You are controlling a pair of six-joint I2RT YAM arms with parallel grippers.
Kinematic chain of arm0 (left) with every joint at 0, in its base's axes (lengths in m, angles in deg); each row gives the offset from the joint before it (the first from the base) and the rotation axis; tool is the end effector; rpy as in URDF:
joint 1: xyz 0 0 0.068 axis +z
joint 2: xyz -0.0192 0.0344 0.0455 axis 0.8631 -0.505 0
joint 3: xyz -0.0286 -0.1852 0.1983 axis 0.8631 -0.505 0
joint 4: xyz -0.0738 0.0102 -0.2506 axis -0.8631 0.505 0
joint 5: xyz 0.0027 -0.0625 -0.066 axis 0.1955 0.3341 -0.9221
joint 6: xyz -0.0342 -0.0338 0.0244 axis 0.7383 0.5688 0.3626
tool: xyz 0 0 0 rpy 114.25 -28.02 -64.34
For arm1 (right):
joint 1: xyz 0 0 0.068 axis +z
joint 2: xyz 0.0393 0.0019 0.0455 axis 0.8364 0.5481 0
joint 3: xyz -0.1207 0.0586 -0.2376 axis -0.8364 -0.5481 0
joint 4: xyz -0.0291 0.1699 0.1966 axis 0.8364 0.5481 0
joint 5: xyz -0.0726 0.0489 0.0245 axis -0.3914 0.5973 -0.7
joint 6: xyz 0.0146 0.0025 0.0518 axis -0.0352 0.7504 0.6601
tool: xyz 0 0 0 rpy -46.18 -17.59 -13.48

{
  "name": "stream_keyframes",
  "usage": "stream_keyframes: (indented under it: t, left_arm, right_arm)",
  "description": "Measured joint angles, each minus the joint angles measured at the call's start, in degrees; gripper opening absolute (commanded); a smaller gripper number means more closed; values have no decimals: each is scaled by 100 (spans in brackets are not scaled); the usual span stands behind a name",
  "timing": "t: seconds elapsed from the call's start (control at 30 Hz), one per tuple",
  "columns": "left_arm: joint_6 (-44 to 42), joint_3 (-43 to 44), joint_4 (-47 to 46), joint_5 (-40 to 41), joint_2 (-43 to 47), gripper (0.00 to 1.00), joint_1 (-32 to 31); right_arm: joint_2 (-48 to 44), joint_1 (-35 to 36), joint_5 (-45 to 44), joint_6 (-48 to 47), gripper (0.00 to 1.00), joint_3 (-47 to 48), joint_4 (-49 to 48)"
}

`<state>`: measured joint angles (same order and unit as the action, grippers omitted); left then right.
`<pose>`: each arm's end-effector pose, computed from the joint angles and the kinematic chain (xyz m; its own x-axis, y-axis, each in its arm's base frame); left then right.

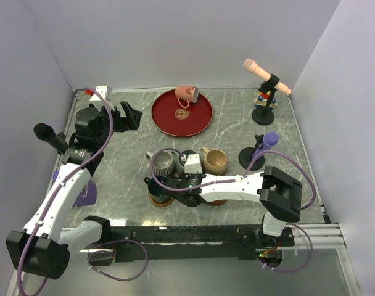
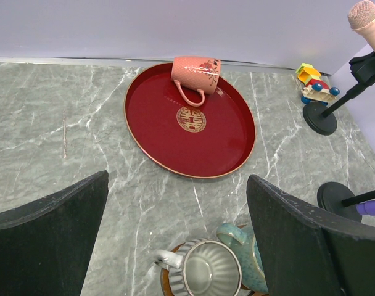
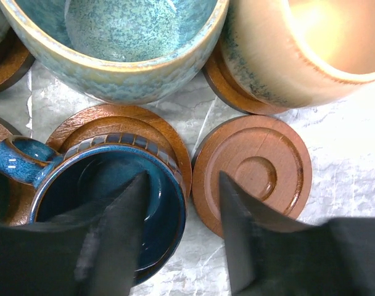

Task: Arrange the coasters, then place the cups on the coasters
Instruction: Place the cup on the coaster, then pick up the cup from the tray.

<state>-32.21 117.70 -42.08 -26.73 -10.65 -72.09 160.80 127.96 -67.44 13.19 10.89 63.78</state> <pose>0.2352 -0.0557 0.3715 -0.2346 -0.2824 -0.9302 0.2561 0.9051 -0.3394 0.1219 0.2800 0.1875 -0.6997 -0.1906 -0.6886 -0.0614 0.9762 -0.2078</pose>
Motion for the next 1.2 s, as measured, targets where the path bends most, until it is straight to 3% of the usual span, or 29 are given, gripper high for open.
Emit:
stream_keyframes:
  t: [0.4, 0.57, 0.7, 0.8, 0.93, 1.2]
  left_arm:
    - [-70, -31, -50, 4, 0, 97, 2]
    - [-195, -70, -85, 9, -22, 99, 2]
    - [-289, -66, -195, 68, -271, 99, -2]
    - [-258, 144, -155, 48, -885, 98, -37]
    - [-55, 979, -70, -9, -2199, 98, -205]
    - [-87, 3864, 249, 4, -5031, 89, -861]
  right_arm:
    - [-334, -22, -188, 28, 74, -48, 2]
    - [-1248, -33, -199, -442, 76, -538, -540]
    - [-2487, -472, 446, -1504, 77, -1189, -1600]
    - [-3272, -1528, 1294, -2249, 77, -1399, -2271]
    - [-3460, -2761, 2229, -2981, 77, -1093, -2509]
    - [-3283, -4044, 3711, -3534, 78, -704, -2575]
